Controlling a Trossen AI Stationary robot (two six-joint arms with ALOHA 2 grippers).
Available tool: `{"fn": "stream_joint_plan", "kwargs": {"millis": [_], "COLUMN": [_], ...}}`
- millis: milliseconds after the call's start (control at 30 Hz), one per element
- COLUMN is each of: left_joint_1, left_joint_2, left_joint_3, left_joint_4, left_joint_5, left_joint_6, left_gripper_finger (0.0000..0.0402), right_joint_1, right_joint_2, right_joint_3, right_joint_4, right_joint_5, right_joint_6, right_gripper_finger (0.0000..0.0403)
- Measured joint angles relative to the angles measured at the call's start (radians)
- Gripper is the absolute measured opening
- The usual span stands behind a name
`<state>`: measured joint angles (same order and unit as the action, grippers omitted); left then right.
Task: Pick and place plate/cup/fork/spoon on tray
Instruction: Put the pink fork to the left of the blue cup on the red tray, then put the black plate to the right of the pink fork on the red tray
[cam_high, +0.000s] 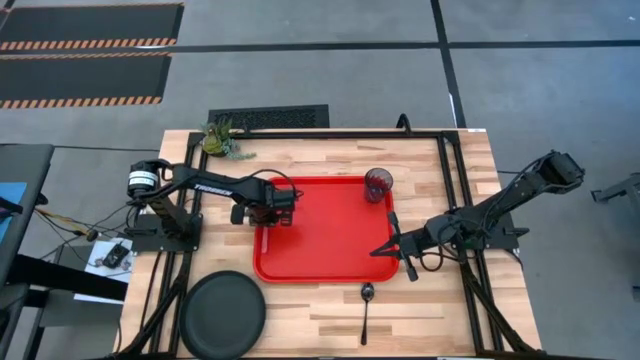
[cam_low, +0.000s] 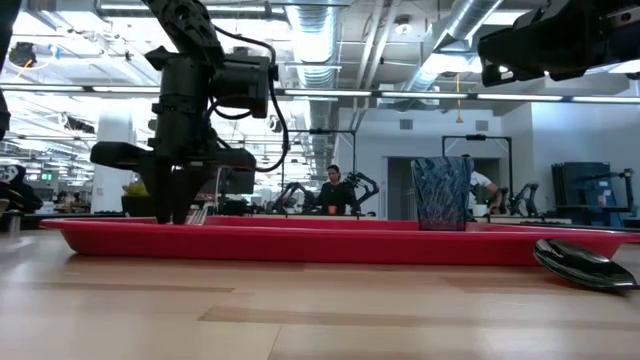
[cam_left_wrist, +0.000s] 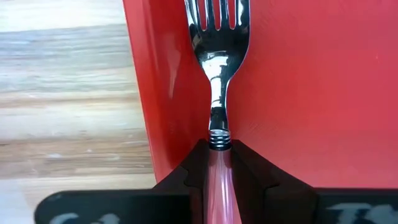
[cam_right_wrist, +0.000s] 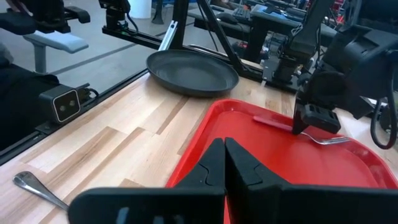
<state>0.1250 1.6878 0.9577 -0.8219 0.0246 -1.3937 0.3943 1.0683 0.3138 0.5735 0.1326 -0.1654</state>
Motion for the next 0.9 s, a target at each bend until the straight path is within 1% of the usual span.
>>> {"fn": "stream_joint_plan", "kwargs": {"millis": [100,200,333,467,733,900], "left_joint_1": [0.000,0.000,0.000,0.000,0.000,-0.007], "left_joint_2": [0.000,0.000,0.000,0.000,-0.001,-0.001], "left_joint_3": [0.000,0.000,0.000,0.000,0.023,0.092], "left_joint_4": [0.000,0.001,0.005,0.005,-0.008,-0.101], "left_joint_5": [0.001,-0.001,-0.003,-0.012,-0.043,-0.111], "left_joint_6": [-0.003,0.000,0.048,0.070,0.150,0.224], "left_gripper_finger": [0.0038,0.0058,0.0084,0.0100,0.0104,0.0104], "right_joint_1": [0.000,0.000,0.005,0.005,0.005,0.005], "right_joint_2": [0.000,0.000,0.000,0.000,0.000,0.000], "right_joint_3": [0.000,0.000,0.000,0.000,0.000,0.000], "right_joint_4": [0.000,-0.001,-0.002,-0.002,-0.002,-0.002], "right_joint_5": [0.000,0.000,0.000,0.000,0.000,0.000], "right_joint_6": [0.000,0.000,0.000,0.000,0.000,0.001], "right_gripper_finger": [0.0011,0.0011,0.0011,0.0011,0.0011,0.0011]}}
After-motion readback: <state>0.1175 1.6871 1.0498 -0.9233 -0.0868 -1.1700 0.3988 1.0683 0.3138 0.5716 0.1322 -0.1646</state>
